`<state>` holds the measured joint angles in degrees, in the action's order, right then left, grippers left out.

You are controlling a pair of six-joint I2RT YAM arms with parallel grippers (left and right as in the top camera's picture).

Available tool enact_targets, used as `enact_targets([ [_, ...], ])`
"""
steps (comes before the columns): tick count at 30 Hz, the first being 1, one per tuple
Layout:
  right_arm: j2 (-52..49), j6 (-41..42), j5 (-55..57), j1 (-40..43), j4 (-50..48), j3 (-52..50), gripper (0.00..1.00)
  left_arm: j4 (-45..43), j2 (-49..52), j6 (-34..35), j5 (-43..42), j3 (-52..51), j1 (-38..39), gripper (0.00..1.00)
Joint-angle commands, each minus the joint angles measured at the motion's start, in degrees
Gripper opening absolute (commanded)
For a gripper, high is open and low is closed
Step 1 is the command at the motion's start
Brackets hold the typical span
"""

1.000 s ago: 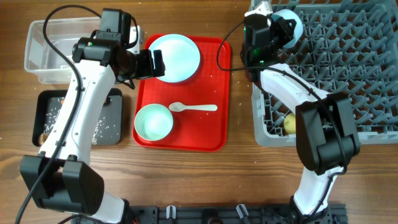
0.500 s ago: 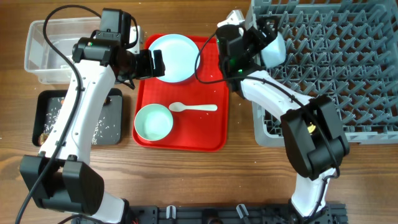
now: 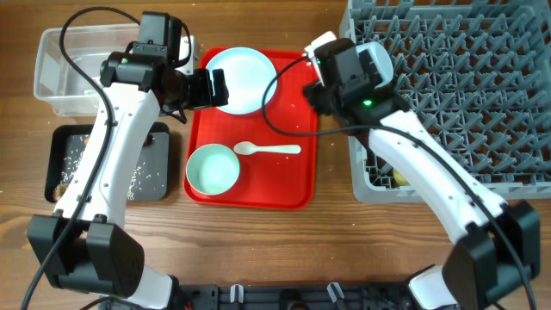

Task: Sort waste into correct bins and load items into the dishwasher rack
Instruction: 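Move right gripper to the green bowl and grasp its rim, then carry the green bowl into the dish rack and release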

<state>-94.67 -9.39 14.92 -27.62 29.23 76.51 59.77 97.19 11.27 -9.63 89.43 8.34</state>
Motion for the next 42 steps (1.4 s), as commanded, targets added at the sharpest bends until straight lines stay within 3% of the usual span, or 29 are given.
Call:
enact_targets([
  [1, 2.1, 22.3, -31.9, -0.3, -1.0, 0.0, 1.00, -0.1, 0.2, -0.1, 0.3, 0.6, 0.1, 1.00],
  [3, 1.7, 28.8, -32.8, -0.3, -0.3, -0.1, 1.00, -0.6, 0.2, -0.1, 0.3, 0.6, 0.1, 1.00],
  [6, 0.6, 31.1, -32.9, -0.3, 1.5, -0.1, 1.00, -1.4, 0.2, -0.5, 2.0, 0.6, -0.4, 1.00],
  [9, -2.0, 37.3, -29.9, -0.7, 3.1, -0.1, 0.98, -0.8, -0.9, 5.9, 1.9, 0.6, -4.5, 1.00],
  [13, -7.8, 41.9, -29.9, -6.0, 2.7, -0.1, 0.85, 0.1, -3.3, 12.0, -6.4, 0.6, -16.0, 1.00],
  [17, -12.5, 45.5, -27.9, -12.6, 1.5, -0.1, 0.72, 1.3, -3.7, 12.0, -12.0, 0.6, -25.9, 1.00],
  [21, -14.8, 46.2, -23.6, -16.9, 1.5, -0.1, 0.58, 4.0, -3.7, 12.0, -12.2, 0.6, -31.1, 1.00],
  [25, -17.5, 47.6, -22.8, -18.8, 1.2, -0.1, 0.38, 5.3, -3.7, 11.9, -12.2, 0.6, -31.7, 1.00],
  [34, -21.5, 48.5, -25.0, -19.5, -1.8, -0.1, 0.32, 5.2, -3.7, 11.5, -11.1, 0.6, -29.4, 1.00],
  [37, -21.5, 48.4, -25.0, -19.5, -1.4, -0.1, 0.04, 5.2, -3.7, 11.5, -10.4, 0.6, -27.4, 1.00],
  [42, -18.9, 47.5, -24.9, -17.5, 1.9, 0.0, 0.04, 5.2, -3.7, 11.5, -10.4, 0.6, -24.7, 1.00],
])
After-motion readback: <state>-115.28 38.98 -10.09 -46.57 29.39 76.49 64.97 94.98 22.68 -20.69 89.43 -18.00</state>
